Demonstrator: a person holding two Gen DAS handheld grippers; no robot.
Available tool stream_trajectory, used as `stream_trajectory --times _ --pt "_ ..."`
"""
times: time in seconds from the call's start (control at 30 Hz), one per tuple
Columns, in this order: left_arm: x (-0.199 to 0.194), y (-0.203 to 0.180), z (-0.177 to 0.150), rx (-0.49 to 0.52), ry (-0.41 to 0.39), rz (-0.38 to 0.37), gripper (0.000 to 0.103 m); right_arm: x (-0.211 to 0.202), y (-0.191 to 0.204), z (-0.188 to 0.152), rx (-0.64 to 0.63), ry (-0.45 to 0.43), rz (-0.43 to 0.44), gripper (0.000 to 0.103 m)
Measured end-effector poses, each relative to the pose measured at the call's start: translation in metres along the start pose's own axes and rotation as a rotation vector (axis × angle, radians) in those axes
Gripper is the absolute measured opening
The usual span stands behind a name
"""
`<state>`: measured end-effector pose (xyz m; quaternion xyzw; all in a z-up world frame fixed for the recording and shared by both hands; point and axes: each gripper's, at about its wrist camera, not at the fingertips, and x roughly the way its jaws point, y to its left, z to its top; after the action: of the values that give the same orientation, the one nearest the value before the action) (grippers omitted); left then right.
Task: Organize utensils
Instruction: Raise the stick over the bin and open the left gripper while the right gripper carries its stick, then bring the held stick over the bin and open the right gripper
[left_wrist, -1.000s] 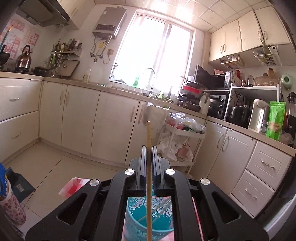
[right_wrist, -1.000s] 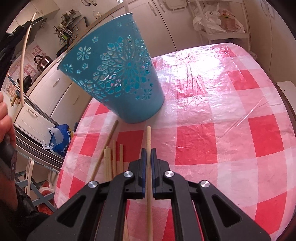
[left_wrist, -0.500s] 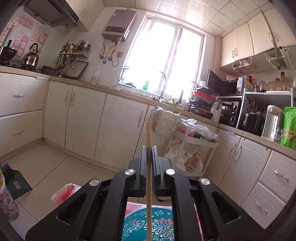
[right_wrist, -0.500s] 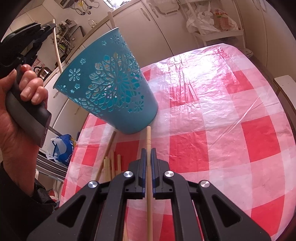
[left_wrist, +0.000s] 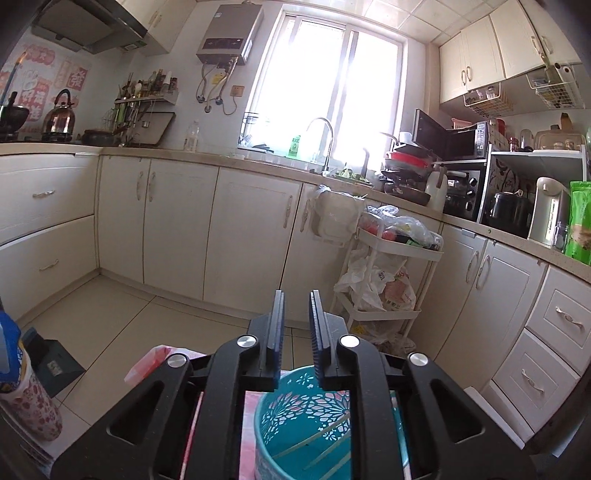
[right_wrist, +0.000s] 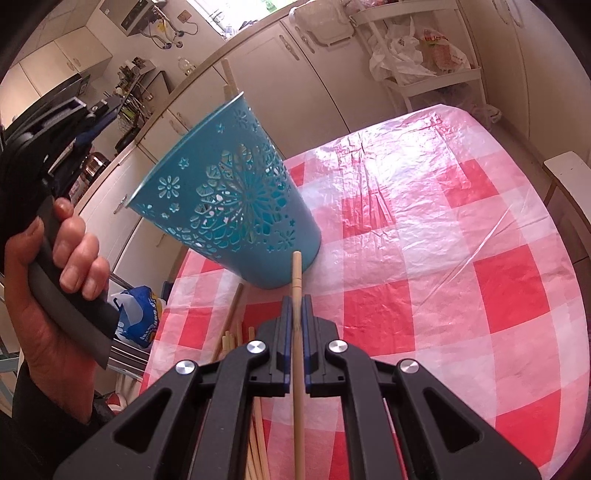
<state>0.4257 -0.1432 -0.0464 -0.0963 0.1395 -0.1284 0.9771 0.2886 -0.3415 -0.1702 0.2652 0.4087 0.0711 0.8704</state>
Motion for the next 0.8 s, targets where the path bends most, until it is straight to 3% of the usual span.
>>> stream_trajectory --times 0.13,0.3,0.5,0.8 --pt "-0.035 0.024 0.002 -0.079 0.001 0.049 0.040 -0.012 -0.001 0.004 0.014 -0.056 0.025 0.006" --pt "-0.060 0.052 -0.003 -0.169 0.032 0.080 0.045 -0.035 0.001 0.011 0.045 -0.169 0.087 0.006" --pt "-0.063 0.063 -0.002 -0.186 0.042 0.070 0.045 -0.074 0.034 0.031 -0.019 -0.356 0.146 0.006" --pt "-0.060 0.079 0.006 -0.243 0.042 0.070 0.045 -0.072 0.088 0.115 -0.077 -0.571 0.158 0.006"
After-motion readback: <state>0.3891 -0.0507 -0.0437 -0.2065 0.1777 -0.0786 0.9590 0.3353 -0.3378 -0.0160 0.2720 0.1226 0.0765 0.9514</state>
